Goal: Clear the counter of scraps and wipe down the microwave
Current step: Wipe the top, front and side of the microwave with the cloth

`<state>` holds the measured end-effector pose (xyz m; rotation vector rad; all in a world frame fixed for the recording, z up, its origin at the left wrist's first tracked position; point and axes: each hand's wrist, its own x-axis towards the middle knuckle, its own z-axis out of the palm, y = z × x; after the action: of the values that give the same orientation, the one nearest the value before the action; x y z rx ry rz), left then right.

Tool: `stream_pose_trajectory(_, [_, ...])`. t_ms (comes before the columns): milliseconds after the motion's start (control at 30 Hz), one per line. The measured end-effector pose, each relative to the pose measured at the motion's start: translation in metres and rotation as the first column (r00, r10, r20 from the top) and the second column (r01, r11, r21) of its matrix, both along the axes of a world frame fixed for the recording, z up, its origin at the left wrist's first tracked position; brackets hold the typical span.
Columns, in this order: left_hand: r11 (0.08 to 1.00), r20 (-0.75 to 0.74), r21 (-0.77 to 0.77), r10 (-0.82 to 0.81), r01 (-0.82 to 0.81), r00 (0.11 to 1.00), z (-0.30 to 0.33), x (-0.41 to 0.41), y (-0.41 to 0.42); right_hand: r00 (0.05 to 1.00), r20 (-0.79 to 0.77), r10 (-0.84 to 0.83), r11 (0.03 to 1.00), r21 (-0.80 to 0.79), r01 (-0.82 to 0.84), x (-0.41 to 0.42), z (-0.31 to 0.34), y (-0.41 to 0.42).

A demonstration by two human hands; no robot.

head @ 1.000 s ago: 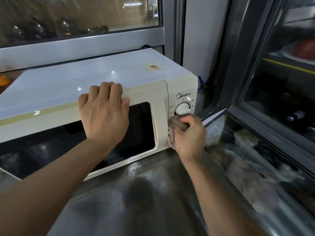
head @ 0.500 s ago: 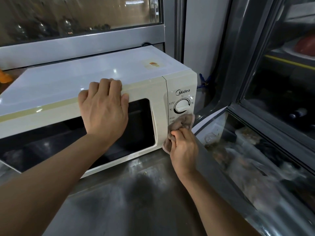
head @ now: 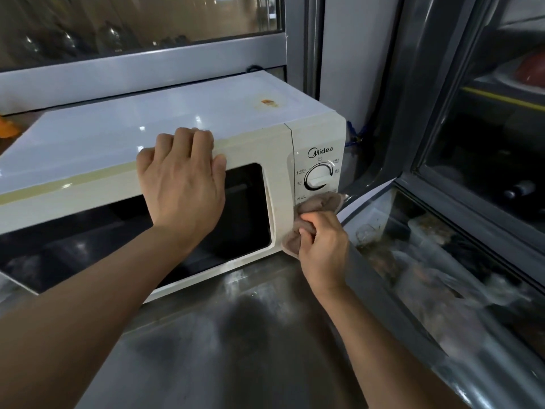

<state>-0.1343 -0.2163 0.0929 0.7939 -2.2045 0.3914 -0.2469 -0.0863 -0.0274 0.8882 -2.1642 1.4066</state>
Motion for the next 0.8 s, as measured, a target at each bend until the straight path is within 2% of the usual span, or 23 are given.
stream_pose_trajectory(133, [1.000,0.004,0.003,-0.006,0.006,1.000,0.000,0.000,0.001,0.985,0.115,-0.130,0.961,-0.229,0.154,-0.006,0.033,0.012])
stream_pose_trajectory(200, [1.000,0.008,0.004,-0.003,0.003,1.000,0.001,0.000,0.001,0.981,0.118,-0.153,0.951,-0.253,0.178,-0.014,0.042,0.017])
stream_pose_trajectory(367, [1.000,-0.004,0.007,0.000,0.000,1.000,0.000,0.001,0.000,0.981,0.169,-0.098,0.982,-0.143,0.123,-0.036,0.028,0.013])
stream_pose_trajectory(500, [1.000,-0.006,-0.011,0.008,-0.008,1.000,-0.001,-0.001,-0.001,0.985,0.171,-0.040,0.987,-0.145,0.065,-0.050,0.017,0.007])
stream_pose_trajectory(633, [1.000,-0.019,-0.023,0.007,-0.007,1.000,-0.002,-0.001,-0.002,0.951,0.308,0.016,0.982,-0.182,0.043,-0.068,-0.007,0.010])
stream_pose_trajectory(800, [0.999,-0.018,-0.045,0.015,-0.016,1.000,-0.004,-0.002,-0.002,0.896,0.442,-0.039,0.999,0.043,0.023,-0.064,-0.055,0.012])
